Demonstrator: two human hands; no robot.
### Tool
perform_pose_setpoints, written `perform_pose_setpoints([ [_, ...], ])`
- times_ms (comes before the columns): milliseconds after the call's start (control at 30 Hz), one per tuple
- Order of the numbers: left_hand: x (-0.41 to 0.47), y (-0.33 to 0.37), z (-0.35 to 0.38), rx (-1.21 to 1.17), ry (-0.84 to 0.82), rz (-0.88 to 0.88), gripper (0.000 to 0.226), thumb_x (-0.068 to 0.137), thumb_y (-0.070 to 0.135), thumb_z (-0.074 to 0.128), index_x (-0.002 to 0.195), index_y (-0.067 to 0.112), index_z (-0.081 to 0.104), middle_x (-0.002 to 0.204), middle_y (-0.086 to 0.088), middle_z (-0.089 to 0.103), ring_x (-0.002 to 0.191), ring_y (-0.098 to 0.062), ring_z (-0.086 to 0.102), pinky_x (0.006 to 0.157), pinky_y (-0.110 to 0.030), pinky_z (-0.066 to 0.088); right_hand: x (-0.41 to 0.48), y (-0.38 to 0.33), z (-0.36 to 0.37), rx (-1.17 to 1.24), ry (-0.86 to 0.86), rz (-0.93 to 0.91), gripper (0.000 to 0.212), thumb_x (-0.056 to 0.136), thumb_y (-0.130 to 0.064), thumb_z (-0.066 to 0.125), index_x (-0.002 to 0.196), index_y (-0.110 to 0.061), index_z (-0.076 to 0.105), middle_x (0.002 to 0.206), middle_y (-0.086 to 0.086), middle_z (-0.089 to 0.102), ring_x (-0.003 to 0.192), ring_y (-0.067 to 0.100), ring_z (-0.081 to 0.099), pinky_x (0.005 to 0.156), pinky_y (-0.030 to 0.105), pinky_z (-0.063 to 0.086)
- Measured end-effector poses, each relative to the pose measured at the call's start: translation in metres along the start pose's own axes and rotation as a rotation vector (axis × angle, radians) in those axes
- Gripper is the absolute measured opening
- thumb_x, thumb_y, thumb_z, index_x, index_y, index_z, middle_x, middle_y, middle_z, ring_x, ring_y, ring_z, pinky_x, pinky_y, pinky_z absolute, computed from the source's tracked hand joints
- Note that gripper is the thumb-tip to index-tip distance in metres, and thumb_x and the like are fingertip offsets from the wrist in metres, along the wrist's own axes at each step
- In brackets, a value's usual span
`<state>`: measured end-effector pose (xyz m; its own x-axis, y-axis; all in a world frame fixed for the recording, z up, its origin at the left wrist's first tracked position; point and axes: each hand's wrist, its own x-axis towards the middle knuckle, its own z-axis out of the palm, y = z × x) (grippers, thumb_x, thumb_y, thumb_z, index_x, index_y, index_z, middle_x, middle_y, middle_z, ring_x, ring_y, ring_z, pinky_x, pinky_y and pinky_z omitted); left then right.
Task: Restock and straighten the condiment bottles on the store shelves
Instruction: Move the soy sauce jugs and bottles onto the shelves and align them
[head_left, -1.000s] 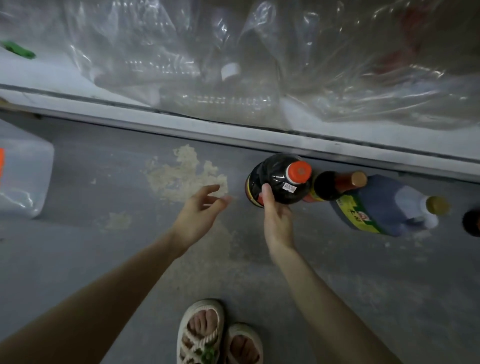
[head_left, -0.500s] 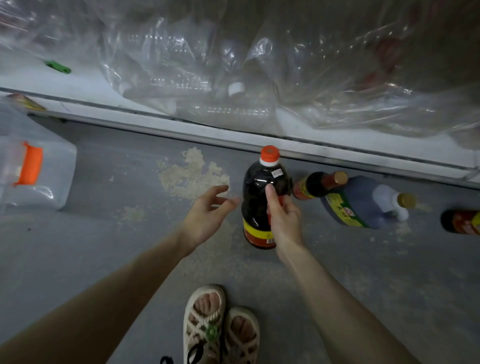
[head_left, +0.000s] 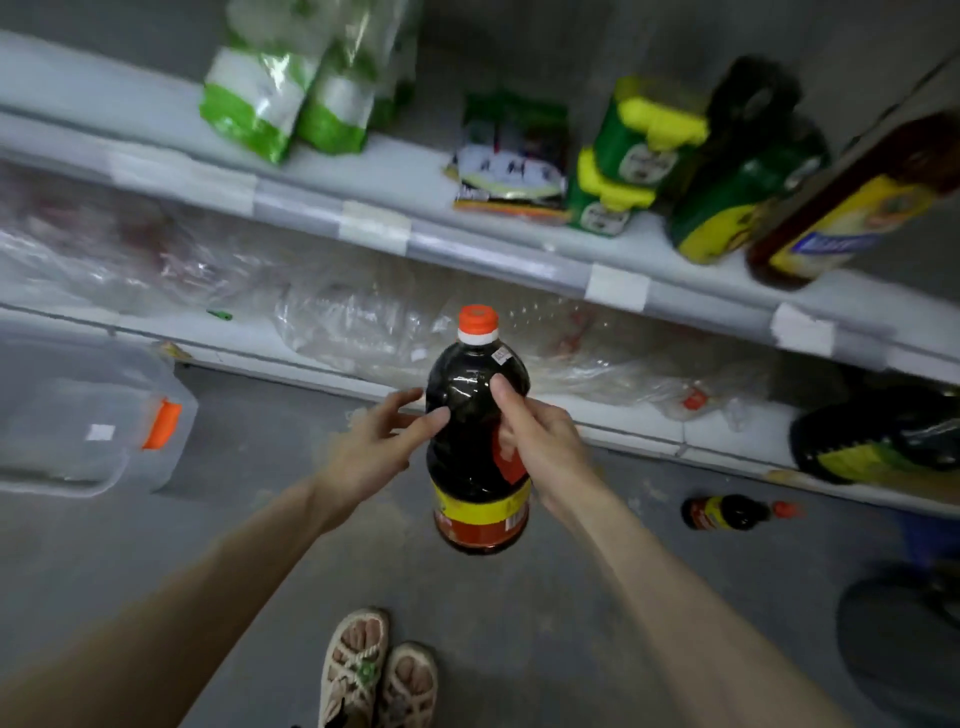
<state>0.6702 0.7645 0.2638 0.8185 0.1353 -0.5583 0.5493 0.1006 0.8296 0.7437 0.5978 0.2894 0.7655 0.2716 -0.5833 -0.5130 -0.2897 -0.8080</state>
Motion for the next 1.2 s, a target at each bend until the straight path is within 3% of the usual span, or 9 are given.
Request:
perform_pose_setpoints([
  [233,-0.097,0.203,-0.002,0.015,-0.102,0.278,0.037,0.082,0.057,0.065,0.112,0.039,0.053,0.116,0.006,0.064,0.114,-0.012,0.057,0.097,-0.04,0.046,-0.104,-0.211,-0.025,-0.007,-0.057,-0.252,0.056,0.086,-0.049,0.064,0.041,-0.024,0.043,0.042,-0.008,0.034,0.043,0.011,0.03,0.054,0.03,0.021],
  [333,-0.14,0.278,-0.007,0.034,-0.136,0.391,0.046,0.079,0.064,0.064,0.116,0.041,0.052,0.122,0.009,0.062,0.117,-0.008,0.057,0.095,-0.036,0.046,-0.155,-0.289,-0.03,-0.031,-0.078,-0.367,0.057,0.082,-0.05,0.068,0.037,-0.023,0.046,0.041,-0.009,0.035,0.041,0.009,0.032,0.053,0.028,0.024],
  [433,-0.18,0.343,-0.011,0.051,-0.138,0.513,0.039,0.076,0.062,0.064,0.111,0.048,0.052,0.122,0.02,0.06,0.114,-0.001,0.056,0.092,-0.032,0.049,-0.208,-0.361,-0.035,-0.075,-0.1,-0.511,0.045,0.077,-0.051,0.072,0.056,-0.015,0.056,0.045,-0.003,0.049,0.043,0.013,0.047,0.05,0.026,0.037],
  [500,-0.206,0.382,-0.008,0.051,-0.148,0.581,0.03,0.086,0.051,0.061,0.114,0.044,0.052,0.123,0.019,0.06,0.11,0.001,0.058,0.088,-0.027,0.051,-0.24,-0.403,-0.039,-0.07,-0.093,-0.595,0.055,0.069,-0.053,0.077,0.08,0.001,0.07,0.076,0.015,0.073,0.073,0.028,0.071,0.073,0.038,0.058],
  [600,-0.249,0.443,0.001,0.072,-0.14,0.675,0.024,0.096,0.034,0.046,0.12,0.033,0.047,0.117,0.013,0.06,0.099,0.005,0.058,0.078,-0.018,0.052,-0.294,-0.465,-0.048,-0.055,-0.06,-0.694,0.051,0.069,-0.05,0.075,0.093,-0.005,0.074,0.095,0.01,0.075,0.09,0.023,0.071,0.086,0.037,0.054],
  [800,-0.315,0.53,0.012,0.03,-0.114,0.869,0.053,0.08,0.04,0.07,0.122,0.012,0.054,0.111,-0.005,0.069,0.106,-0.02,0.064,0.082,-0.028,0.052,-0.373,-0.545,-0.057,-0.065,-0.115,-0.837,0.078,0.053,-0.061,0.083,0.1,0.0,0.072,0.101,0.015,0.073,0.101,0.032,0.069,0.097,0.048,0.051],
  [967,-0.354,0.566,0.018,0.006,-0.073,0.985,0.046,0.081,0.036,0.072,0.114,0.007,0.061,0.104,-0.009,0.073,0.099,-0.023,0.069,0.077,-0.026,0.053,-0.414,-0.575,-0.065,-0.092,-0.186,-0.95,0.065,0.057,-0.057,0.073,0.093,-0.003,0.071,0.085,0.01,0.075,0.074,0.019,0.071,0.071,0.032,0.054],
  [1067,-0.371,0.586,0.02,-0.012,-0.017,1.025,0.042,0.072,0.039,0.076,0.101,0.01,0.065,0.09,-0.004,0.076,0.092,-0.021,0.071,0.073,-0.024,0.053,-0.426,-0.589,-0.071,-0.111,-0.219,-0.99,0.039,0.086,-0.045,0.06,0.076,-0.008,0.065,0.054,-0.004,0.064,0.053,0.008,0.063,0.061,0.026,0.051],
  [1200,-0.39,0.614,0.014,-0.004,0.033,1.106,0.036,0.072,0.038,0.077,0.099,0.017,0.066,0.09,0.001,0.076,0.09,-0.016,0.071,0.077,-0.026,0.054,-0.442,-0.614,-0.068,-0.126,-0.275,-1.016,0.046,0.083,-0.051,0.06,0.091,-0.005,0.059,0.067,0.004,0.056,0.069,0.019,0.058,0.071,0.028,0.052],
])
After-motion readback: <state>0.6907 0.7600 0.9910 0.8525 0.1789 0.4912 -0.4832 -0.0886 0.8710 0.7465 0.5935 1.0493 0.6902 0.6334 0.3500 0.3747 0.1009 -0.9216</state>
